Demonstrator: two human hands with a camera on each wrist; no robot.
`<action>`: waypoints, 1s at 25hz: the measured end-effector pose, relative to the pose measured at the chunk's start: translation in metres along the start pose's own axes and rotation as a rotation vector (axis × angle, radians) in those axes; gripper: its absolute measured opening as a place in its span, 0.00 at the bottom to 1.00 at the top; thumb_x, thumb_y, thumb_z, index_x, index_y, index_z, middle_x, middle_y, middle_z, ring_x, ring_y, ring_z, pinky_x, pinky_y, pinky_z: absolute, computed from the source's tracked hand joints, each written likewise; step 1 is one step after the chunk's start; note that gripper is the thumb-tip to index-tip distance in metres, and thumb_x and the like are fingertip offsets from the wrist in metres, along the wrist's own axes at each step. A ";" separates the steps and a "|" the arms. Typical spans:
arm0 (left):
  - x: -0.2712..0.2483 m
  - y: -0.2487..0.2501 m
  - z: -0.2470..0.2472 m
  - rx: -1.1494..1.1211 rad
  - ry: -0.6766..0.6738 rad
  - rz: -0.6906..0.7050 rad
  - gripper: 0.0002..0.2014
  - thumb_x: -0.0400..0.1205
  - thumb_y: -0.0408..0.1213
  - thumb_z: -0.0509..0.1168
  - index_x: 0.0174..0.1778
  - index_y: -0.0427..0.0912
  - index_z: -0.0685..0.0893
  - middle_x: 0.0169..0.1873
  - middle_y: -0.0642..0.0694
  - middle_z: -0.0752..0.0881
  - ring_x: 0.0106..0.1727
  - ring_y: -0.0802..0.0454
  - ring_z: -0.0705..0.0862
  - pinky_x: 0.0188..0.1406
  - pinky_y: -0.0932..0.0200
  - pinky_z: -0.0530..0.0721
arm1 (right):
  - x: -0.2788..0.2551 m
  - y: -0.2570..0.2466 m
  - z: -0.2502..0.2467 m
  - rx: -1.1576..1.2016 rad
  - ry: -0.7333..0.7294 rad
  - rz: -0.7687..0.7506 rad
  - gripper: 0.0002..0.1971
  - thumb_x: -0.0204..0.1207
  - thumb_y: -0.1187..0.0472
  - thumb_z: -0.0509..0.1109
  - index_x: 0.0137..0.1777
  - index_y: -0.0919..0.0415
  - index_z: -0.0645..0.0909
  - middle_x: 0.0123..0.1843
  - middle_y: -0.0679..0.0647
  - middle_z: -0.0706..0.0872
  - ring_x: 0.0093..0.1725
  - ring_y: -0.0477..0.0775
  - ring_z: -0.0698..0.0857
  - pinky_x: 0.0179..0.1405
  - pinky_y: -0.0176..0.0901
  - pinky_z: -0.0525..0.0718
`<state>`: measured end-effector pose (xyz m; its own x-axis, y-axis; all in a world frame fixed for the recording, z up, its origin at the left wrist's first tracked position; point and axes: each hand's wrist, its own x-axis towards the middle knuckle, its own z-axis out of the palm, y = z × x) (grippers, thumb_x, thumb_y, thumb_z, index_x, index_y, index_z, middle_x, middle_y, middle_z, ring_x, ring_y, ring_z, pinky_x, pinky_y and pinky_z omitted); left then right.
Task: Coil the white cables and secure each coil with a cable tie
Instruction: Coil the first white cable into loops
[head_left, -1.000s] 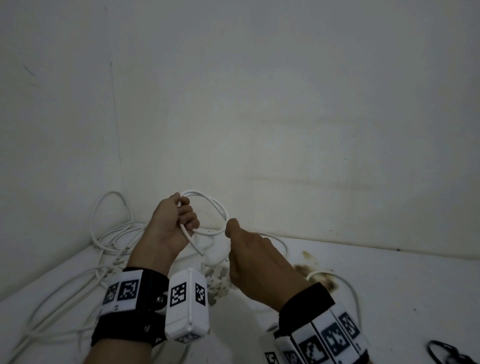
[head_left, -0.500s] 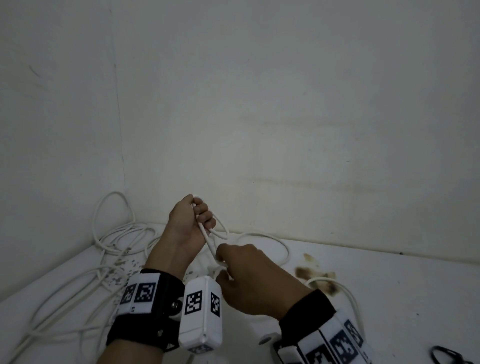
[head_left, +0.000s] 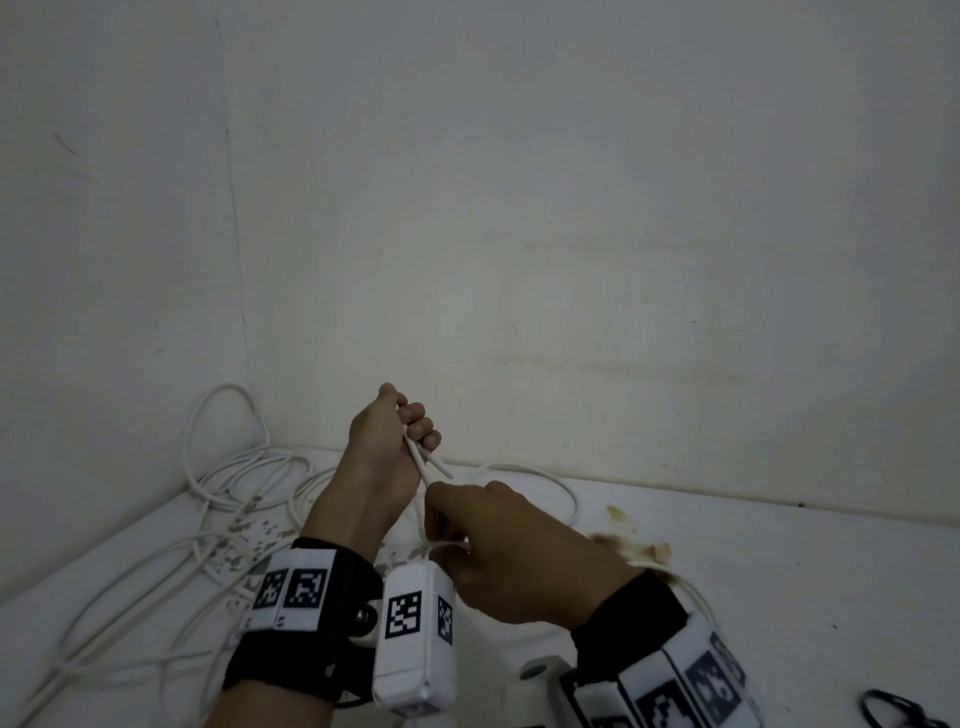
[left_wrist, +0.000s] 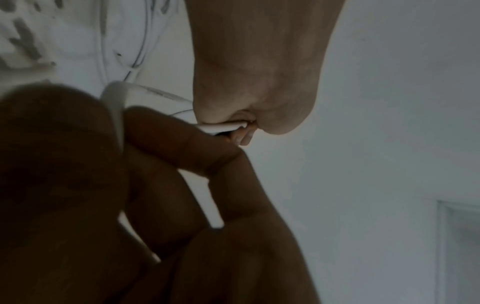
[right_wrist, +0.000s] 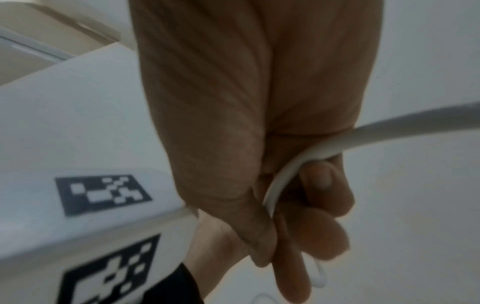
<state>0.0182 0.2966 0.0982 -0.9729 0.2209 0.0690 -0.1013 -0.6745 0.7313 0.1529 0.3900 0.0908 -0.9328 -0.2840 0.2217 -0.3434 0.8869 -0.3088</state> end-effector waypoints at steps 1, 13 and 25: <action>-0.002 0.000 0.001 0.012 -0.013 -0.005 0.17 0.91 0.42 0.50 0.35 0.45 0.66 0.19 0.53 0.65 0.18 0.58 0.62 0.20 0.63 0.67 | 0.002 0.001 0.000 0.041 0.048 -0.014 0.01 0.81 0.64 0.66 0.48 0.60 0.77 0.47 0.56 0.86 0.46 0.56 0.82 0.46 0.52 0.83; -0.040 -0.005 0.019 0.536 -0.477 -0.275 0.26 0.89 0.50 0.52 0.22 0.49 0.66 0.17 0.53 0.59 0.18 0.58 0.53 0.18 0.64 0.51 | 0.001 0.034 -0.025 0.201 0.792 0.224 0.20 0.67 0.41 0.82 0.35 0.54 0.78 0.22 0.44 0.77 0.24 0.43 0.77 0.24 0.32 0.74; -0.033 0.006 0.010 0.300 -0.484 -0.253 0.12 0.73 0.45 0.72 0.35 0.42 0.78 0.16 0.56 0.58 0.13 0.62 0.56 0.11 0.67 0.52 | -0.006 0.061 -0.028 1.254 0.408 0.314 0.13 0.80 0.61 0.73 0.56 0.72 0.83 0.32 0.61 0.83 0.31 0.61 0.86 0.39 0.50 0.89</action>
<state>0.0521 0.2923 0.1075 -0.7146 0.6897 0.1170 -0.1847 -0.3474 0.9193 0.1405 0.4565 0.0965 -0.9662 0.1892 0.1751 -0.1955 -0.0949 -0.9761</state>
